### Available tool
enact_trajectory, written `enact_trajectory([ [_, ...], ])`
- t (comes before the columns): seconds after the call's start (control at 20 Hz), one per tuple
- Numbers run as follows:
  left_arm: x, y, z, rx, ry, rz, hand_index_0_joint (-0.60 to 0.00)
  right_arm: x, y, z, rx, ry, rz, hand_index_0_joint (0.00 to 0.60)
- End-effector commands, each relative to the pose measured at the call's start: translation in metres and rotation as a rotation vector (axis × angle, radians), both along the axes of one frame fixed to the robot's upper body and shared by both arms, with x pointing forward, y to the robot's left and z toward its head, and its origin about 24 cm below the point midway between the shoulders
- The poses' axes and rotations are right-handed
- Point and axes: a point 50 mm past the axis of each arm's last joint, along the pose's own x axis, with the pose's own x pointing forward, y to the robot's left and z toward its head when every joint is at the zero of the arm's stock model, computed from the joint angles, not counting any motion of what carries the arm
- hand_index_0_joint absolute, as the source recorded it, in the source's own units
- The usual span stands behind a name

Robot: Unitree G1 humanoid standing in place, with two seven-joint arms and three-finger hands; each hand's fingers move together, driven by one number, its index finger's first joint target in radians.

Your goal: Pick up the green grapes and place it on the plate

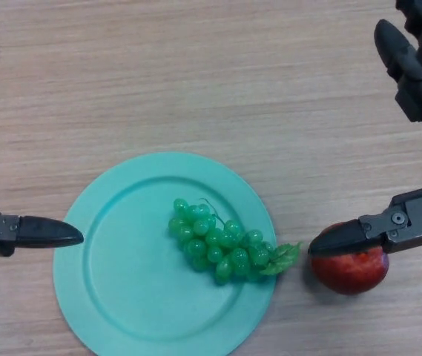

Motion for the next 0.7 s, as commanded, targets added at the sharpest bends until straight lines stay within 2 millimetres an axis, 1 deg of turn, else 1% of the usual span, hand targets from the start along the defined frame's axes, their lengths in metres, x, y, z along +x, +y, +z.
enact_trajectory([
  [0.05,-0.0162,0.0044,0.0310,0.090,-0.234,0.046,0.000,-0.0138,-0.0027,0.0241,0.031,-0.186,0.004,0.000],
  [0.2,-0.0163,0.0089,0.0320,0.089,-0.235,0.055,0.000,-0.0133,-0.0024,0.0257,0.031,-0.182,0.008,0.000],
  [0.4,-0.0116,0.0142,0.0292,0.111,-0.200,0.063,0.000,-0.0122,-0.0003,0.0295,0.027,-0.185,0.015,0.000],
  [0.55,-0.0094,0.0121,0.0270,0.100,-0.181,0.049,0.000,-0.0122,0.0000,0.0264,0.041,-0.170,0.019,0.000],
  [0.7,-0.0094,0.0093,0.0292,0.132,-0.160,0.027,0.000,-0.0103,-0.0038,0.0238,0.045,-0.133,0.006,0.000],
])
